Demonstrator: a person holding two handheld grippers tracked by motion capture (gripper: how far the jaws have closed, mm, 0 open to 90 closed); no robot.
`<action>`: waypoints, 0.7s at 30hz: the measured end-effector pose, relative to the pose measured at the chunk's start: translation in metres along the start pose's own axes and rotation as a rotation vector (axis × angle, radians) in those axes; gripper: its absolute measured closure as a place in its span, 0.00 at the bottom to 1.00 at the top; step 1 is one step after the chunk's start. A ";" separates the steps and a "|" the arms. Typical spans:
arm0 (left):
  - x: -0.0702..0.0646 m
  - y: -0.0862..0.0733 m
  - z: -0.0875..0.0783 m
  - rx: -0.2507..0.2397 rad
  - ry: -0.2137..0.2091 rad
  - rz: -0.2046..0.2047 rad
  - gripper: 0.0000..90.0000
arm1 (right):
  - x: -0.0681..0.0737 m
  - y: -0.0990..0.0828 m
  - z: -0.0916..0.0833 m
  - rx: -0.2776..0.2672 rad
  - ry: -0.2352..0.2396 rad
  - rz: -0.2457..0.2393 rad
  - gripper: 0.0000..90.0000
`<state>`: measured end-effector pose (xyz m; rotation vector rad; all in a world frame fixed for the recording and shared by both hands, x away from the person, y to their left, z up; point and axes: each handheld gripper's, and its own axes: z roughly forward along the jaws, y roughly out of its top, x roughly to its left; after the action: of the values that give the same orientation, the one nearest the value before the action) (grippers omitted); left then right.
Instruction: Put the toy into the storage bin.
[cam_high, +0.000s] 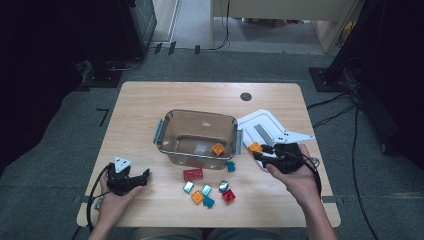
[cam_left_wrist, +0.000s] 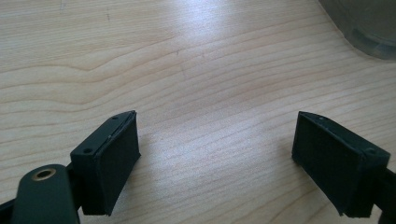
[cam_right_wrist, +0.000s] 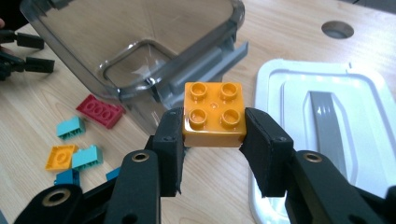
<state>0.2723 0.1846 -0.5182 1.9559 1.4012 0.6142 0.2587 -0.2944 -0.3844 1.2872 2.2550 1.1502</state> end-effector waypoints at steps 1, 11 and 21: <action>0.000 0.000 0.000 -0.001 0.000 -0.001 0.16 | 0.000 0.003 -0.001 0.000 0.000 -0.003 0.67; 0.000 0.000 0.000 0.001 0.000 0.000 0.16 | 0.012 0.035 -0.005 -0.026 0.025 -0.056 0.67; 0.000 0.000 0.000 0.001 -0.001 0.001 0.16 | 0.024 0.056 0.019 -0.033 0.074 -0.085 0.67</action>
<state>0.2721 0.1846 -0.5181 1.9573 1.4003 0.6130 0.2894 -0.2499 -0.3506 1.1428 2.3091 1.2173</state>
